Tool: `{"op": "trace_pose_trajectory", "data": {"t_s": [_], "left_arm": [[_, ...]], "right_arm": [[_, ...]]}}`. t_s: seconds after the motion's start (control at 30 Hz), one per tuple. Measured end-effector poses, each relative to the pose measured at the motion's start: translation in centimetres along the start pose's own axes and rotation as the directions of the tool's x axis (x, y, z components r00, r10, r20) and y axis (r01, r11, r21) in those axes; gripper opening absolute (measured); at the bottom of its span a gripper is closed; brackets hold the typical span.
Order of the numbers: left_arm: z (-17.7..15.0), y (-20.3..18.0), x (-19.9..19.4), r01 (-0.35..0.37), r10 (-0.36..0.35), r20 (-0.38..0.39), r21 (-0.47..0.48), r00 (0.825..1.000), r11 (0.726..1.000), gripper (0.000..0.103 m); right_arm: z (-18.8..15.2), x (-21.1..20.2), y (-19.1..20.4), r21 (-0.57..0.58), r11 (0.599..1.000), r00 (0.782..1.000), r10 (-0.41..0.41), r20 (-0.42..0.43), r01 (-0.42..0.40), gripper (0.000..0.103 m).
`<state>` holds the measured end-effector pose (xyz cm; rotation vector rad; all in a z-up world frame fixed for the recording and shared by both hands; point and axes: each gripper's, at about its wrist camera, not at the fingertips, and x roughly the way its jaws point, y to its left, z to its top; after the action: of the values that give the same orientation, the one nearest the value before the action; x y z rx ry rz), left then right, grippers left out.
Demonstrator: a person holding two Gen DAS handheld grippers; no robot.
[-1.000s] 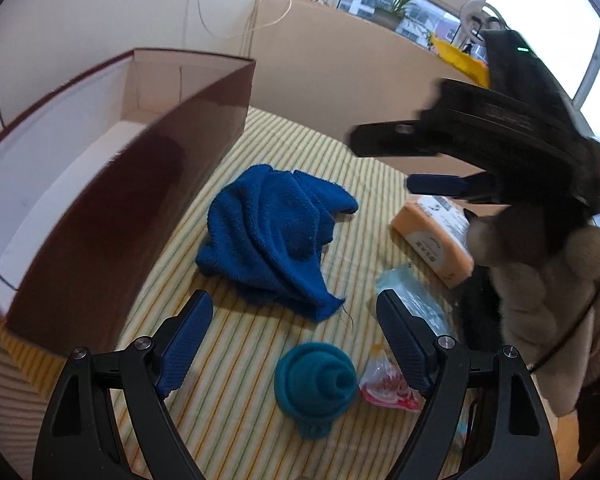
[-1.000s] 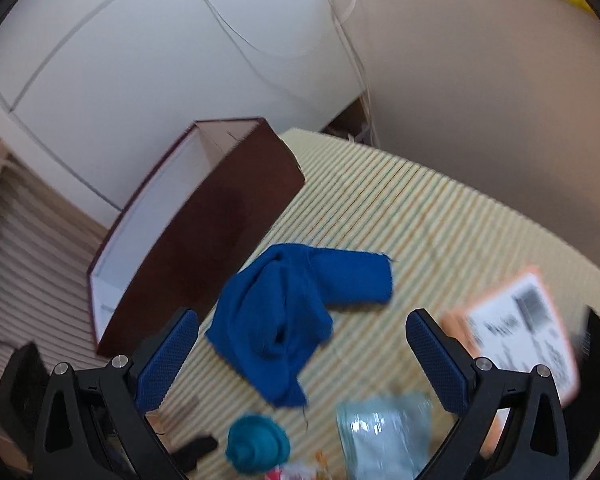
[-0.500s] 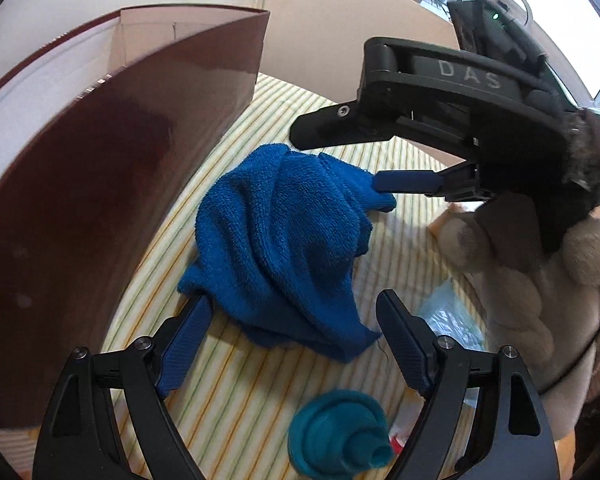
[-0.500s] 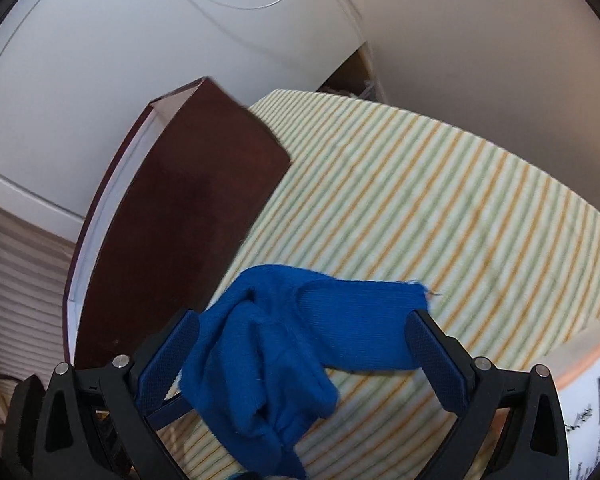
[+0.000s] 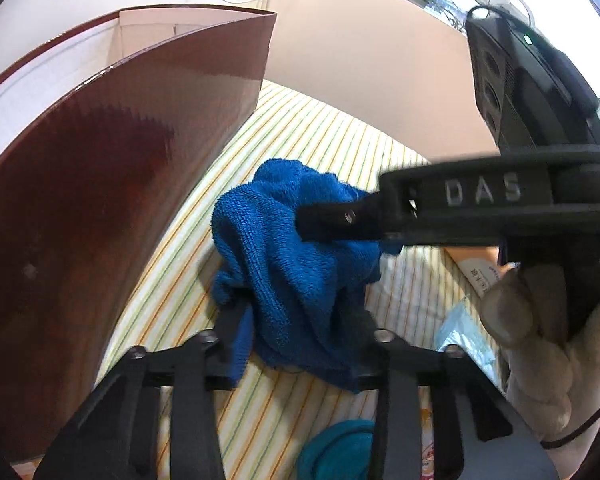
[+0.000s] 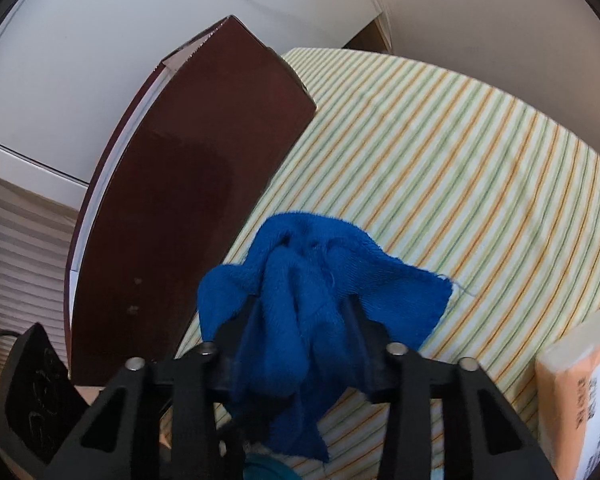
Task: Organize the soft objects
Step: 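Reach the left tool to the blue towel and close on it, then carry the blue towel with the left tool into the box and release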
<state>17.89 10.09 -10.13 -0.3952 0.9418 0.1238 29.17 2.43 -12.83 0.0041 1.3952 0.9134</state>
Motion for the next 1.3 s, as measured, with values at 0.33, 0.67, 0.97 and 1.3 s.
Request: {"op": "trace_pose_trajectory", "data": {"t_s": [0.33,0.67,0.97,1.3], "left_arm": [[-1.0,-1.0,-3.6,0.043,-0.046,0.085,0.039,0.995,0.998,0.027],[-1.7,-2.2,-10.1,0.088,-0.111,0.229,0.107,0.967,0.990,0.027],[-2.4,-0.3,-17.6,0.095,-0.126,0.339,0.106,0.932,0.990,0.027],[-1.5,5.6,-21.6,-0.014,-0.003,0.431,0.036,0.902,0.999,0.027]], "right_arm": [[-2.2,-3.8,1.4,0.016,0.998,0.997,0.060,0.042,-0.060,0.019],[-5.4,-11.1,5.2,-0.039,0.996,0.981,0.087,0.175,-0.082,0.019],[-6.0,-14.6,11.9,-0.185,0.982,0.959,0.095,0.266,-0.046,0.019],[-3.3,-12.5,19.9,-0.323,0.943,0.946,0.172,0.274,-0.078,0.019]]}}
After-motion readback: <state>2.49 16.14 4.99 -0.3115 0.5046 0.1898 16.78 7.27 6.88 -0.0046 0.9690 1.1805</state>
